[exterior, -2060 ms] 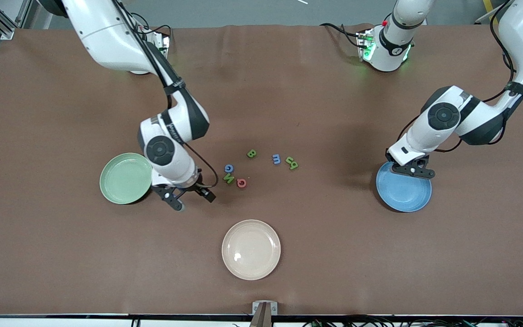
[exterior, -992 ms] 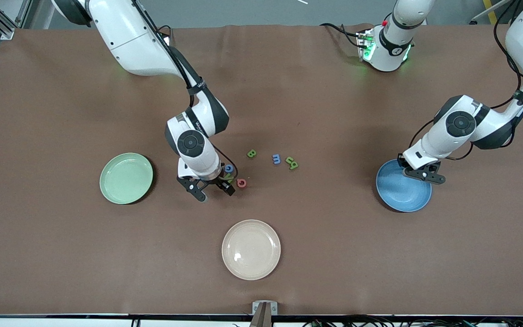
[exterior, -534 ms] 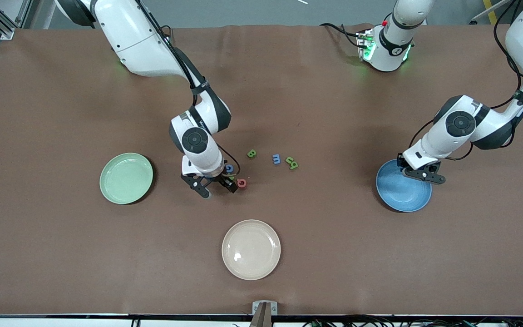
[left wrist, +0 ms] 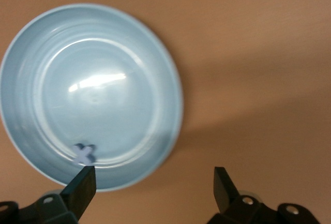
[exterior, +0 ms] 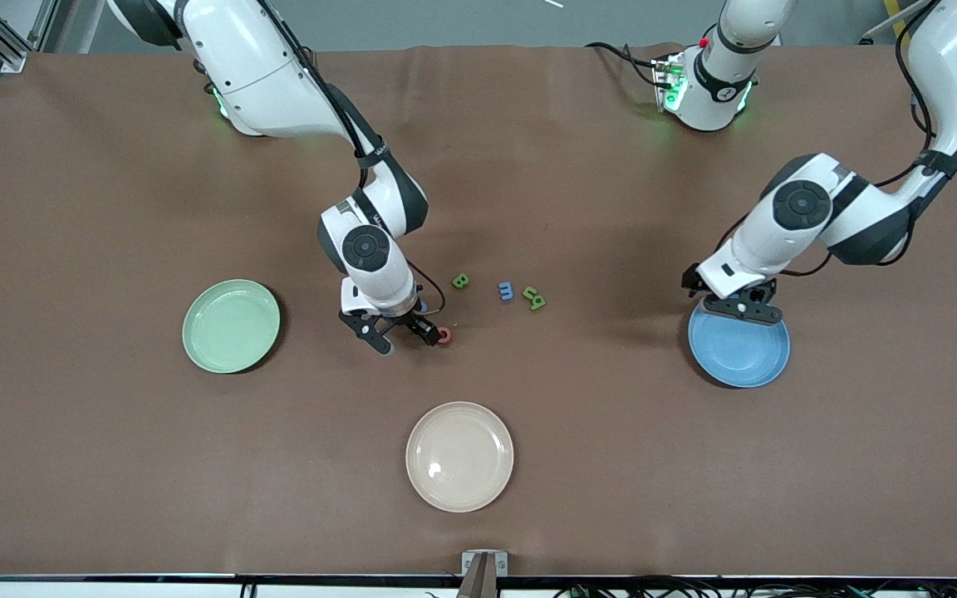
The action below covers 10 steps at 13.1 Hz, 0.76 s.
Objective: Sort upper and lower case letters into plates
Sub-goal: 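Grasp the green N with the right gripper while the left gripper returns, then drop the N into the green plate while the left gripper grasps blue E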
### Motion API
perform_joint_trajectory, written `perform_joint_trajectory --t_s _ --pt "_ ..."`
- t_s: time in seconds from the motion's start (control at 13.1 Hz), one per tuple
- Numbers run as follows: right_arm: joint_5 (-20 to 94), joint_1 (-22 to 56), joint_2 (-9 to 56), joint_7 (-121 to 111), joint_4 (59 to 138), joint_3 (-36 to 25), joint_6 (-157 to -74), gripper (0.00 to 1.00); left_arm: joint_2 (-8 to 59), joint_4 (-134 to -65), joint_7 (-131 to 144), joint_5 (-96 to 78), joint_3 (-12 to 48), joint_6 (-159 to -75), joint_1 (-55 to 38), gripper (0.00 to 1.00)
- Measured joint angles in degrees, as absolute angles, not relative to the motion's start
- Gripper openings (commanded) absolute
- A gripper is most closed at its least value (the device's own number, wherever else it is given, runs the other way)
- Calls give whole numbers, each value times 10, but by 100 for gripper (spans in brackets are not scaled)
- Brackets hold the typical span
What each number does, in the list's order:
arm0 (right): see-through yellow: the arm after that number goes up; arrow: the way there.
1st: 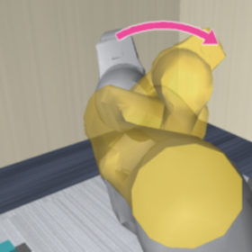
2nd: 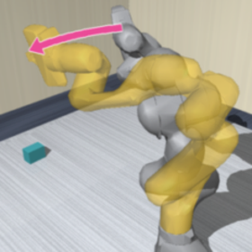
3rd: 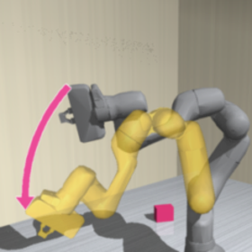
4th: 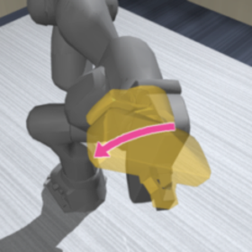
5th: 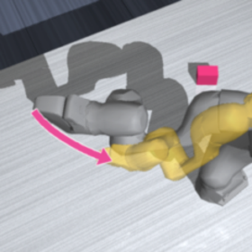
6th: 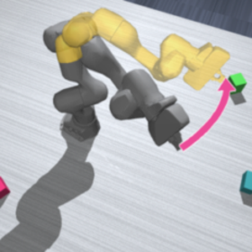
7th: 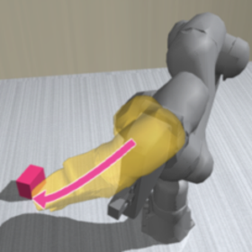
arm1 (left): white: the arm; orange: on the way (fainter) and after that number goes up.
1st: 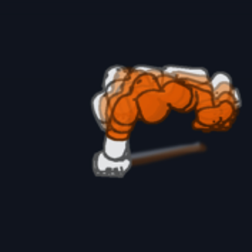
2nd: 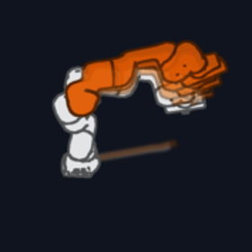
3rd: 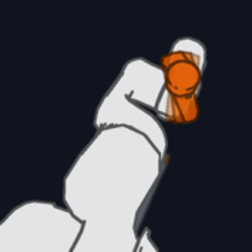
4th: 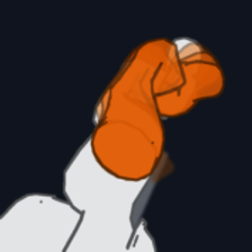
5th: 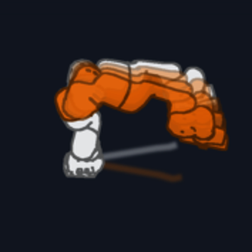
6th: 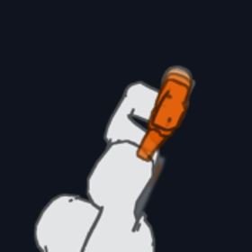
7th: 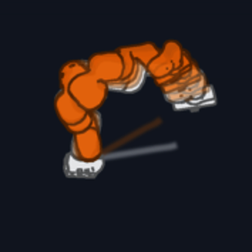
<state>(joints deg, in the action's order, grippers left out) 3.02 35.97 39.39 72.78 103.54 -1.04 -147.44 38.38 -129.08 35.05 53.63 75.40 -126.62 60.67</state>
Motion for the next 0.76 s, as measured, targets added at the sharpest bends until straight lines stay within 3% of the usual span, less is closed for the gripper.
perform_joint_trajectory --t_s 0.15,0.23,0.61,0.76 --pt "30 360 394 728 1036 -11 -1473 62 383 -1282 364 513 767 -1265 592 100" --pt "30 360 394 728 1036 -11 -1472 53 384 -1276 383 500 768 -1264 574 100" --pt "30 361 390 729 1036 -11 -1476 40 385 -1217 582 478 741 -1222 379 100" --pt "30 361 390 709 1035 -13 -1468 2 385 -1168 646 452 691 -1209 261 100"
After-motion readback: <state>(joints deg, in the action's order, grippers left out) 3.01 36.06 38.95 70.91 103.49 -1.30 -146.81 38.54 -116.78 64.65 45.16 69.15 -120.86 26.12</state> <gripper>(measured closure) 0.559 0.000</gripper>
